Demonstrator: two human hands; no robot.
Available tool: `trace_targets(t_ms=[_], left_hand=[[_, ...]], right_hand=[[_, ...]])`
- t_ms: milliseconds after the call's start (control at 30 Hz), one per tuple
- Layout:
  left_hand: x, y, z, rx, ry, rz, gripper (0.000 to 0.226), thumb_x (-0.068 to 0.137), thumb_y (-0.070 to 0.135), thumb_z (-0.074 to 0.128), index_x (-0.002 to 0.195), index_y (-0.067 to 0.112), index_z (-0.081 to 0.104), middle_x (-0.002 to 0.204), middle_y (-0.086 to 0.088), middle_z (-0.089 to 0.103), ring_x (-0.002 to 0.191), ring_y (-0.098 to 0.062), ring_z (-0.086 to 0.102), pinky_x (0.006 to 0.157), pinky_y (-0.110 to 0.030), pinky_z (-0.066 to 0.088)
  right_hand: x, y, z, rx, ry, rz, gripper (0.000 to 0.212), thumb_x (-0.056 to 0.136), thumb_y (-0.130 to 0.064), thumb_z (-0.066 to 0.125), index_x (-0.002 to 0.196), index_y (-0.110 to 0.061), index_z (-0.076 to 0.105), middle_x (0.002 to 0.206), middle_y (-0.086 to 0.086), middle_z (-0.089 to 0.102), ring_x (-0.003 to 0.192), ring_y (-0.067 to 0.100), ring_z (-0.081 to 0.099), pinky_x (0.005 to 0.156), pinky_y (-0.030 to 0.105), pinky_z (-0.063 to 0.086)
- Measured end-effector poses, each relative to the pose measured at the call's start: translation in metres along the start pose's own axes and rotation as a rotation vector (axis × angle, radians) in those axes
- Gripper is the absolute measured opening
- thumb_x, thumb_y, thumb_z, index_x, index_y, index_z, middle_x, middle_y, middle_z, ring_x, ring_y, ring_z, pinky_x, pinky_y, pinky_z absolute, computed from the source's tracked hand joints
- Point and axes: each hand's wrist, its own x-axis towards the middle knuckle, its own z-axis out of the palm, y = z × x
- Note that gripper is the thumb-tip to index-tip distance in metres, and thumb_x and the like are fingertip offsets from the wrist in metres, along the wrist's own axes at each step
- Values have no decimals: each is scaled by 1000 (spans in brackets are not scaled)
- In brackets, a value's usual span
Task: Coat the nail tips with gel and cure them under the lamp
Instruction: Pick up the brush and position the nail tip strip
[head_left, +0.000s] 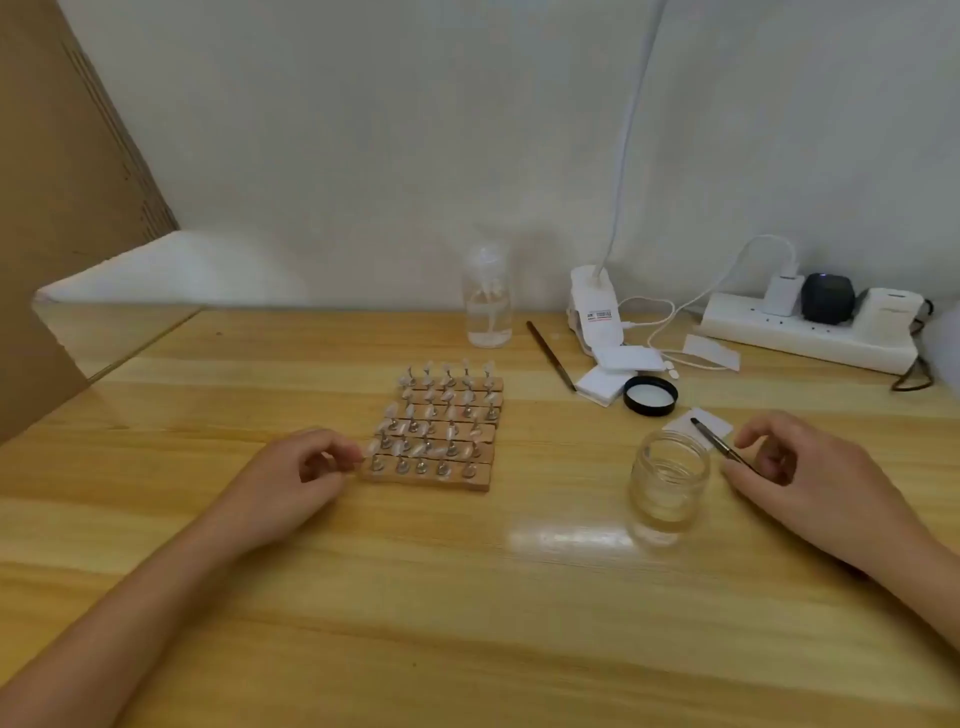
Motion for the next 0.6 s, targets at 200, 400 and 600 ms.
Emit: trace_targets(t_ms=[200,400,600], left_hand=[[-3,-3,6,42,81,92,33,72,12,75,82,38,57,83,8,59,67,-13,52,59,-8,36],[-5,-6,9,55,131,84,24,65,17,80,73,31,62,78,7,59,67,-14,55,57,-8,35],[-11,4,10,-65,31,115,21,57,19,82,67,22,64,70,4,59,65,-1,51,58,-6,36]], right_hand=[[-2,-8,-4,-288,-56,-96,16,89,-22,55,105,-26,56,60,-7,52,57,5,48,49,16,26],[-1,-8,-4,-89,-11,-137,24,93,-13,48,110,-25,62,77,-4,62,65,6,52,56,17,36],[5,-11,-10,868,207,221,31,96,-8,38,86,-24,62,67,-2,56,65,9,51,61,15,45]])
